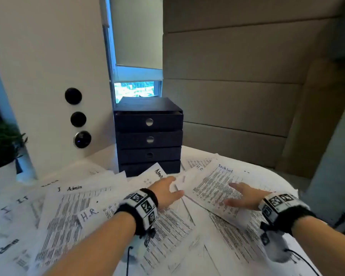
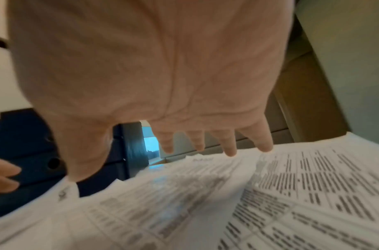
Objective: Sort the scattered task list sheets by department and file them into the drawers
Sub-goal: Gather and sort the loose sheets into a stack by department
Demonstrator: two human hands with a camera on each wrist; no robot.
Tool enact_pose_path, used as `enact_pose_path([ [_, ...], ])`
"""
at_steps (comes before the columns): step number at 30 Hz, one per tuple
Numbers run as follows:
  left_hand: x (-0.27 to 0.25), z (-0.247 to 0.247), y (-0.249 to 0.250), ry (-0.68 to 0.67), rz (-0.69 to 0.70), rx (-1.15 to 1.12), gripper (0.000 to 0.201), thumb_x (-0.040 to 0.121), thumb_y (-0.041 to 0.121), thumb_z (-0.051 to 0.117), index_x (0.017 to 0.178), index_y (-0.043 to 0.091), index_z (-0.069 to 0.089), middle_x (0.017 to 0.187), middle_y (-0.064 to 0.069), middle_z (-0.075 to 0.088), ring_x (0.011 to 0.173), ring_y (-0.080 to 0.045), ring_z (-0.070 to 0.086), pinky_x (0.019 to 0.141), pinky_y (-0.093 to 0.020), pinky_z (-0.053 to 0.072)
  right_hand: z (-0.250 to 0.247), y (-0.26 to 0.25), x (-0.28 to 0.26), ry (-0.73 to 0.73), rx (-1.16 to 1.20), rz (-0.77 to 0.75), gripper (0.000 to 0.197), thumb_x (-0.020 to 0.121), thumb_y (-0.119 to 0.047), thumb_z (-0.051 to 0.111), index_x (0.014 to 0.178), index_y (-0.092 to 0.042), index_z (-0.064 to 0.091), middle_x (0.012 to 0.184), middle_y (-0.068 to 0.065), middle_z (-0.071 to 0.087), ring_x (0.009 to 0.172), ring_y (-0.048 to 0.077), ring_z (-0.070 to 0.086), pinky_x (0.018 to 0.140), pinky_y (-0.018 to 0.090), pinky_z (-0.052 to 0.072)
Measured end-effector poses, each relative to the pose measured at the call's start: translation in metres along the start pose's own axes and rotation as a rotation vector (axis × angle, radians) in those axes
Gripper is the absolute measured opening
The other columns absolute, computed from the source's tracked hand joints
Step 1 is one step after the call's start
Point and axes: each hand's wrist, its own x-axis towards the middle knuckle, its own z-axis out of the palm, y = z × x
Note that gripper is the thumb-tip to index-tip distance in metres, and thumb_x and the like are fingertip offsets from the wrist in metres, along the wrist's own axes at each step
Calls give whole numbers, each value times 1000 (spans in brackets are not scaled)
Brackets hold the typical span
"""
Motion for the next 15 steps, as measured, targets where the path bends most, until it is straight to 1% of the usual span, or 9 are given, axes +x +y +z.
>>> enact_pose_path([
  [1,10,5,0,-2,-19,14,71,89,56,50,147,22,26,151,0,32,135,-21,37,110,-33,32,2,2,7,-51,-13,-1,149,22,-105,31,151,-35,4,161,2,2,147,26,14,118,52,15],
  [2,18,10,0,-11,-56,37,76,86,61,49,147,23,25,152,-1,30,135,-23,36,110,-38,32,2,2,12,-104,-41,17,146,24,-105,30,151,-38,2,161,2,1,146,28,16,117,54,16],
  [4,35,18,-3,-59,-124,100,88,78,73,47,147,24,22,152,-3,27,135,-28,36,109,-44,32,9,1,18,-167,-153,30,127,41,-102,30,150,-42,1,161,0,3,143,30,24,113,53,23],
  [6,50,24,-3,-93,-170,160,100,67,84,43,146,25,24,150,-4,31,133,-29,38,107,-46,34,17,3,24,-171,-253,2,105,60,-94,35,148,-47,1,161,-3,-1,142,30,26,113,51,23],
  [8,62,25,-2,-92,-180,199,103,64,85,44,145,24,26,145,-4,39,130,-28,42,105,-43,37,14,5,28,-187,-261,-47,96,70,-86,43,148,-47,5,161,-6,0,143,27,24,114,49,22],
  [10,71,25,0,-94,-191,197,100,68,78,54,146,22,24,140,-4,46,125,-26,47,102,-40,41,5,6,30,-192,-156,-104,86,75,-74,53,148,-42,20,158,-8,16,141,20,28,115,45,23],
  [12,78,24,2,-116,-203,164,105,65,73,60,147,20,22,142,-2,46,124,-24,48,102,-38,42,-4,12,37,-97,-24,-112,77,76,-65,62,143,-36,36,153,-8,32,137,16,35,115,42,26],
  [13,83,25,3,-119,-209,149,110,62,73,62,148,19,20,144,-2,44,126,-23,47,103,-38,42,-7,16,41,-33,19,-71,82,74,-64,65,143,-32,37,152,-6,34,136,17,37,115,41,28],
  [15,88,25,6,-113,-226,115,116,56,74,64,148,19,19,145,-2,43,125,-23,48,102,-38,43,-5,20,50,38,-13,57,104,61,-74,66,144,-23,33,146,0,42,129,22,46,108,40,38],
])
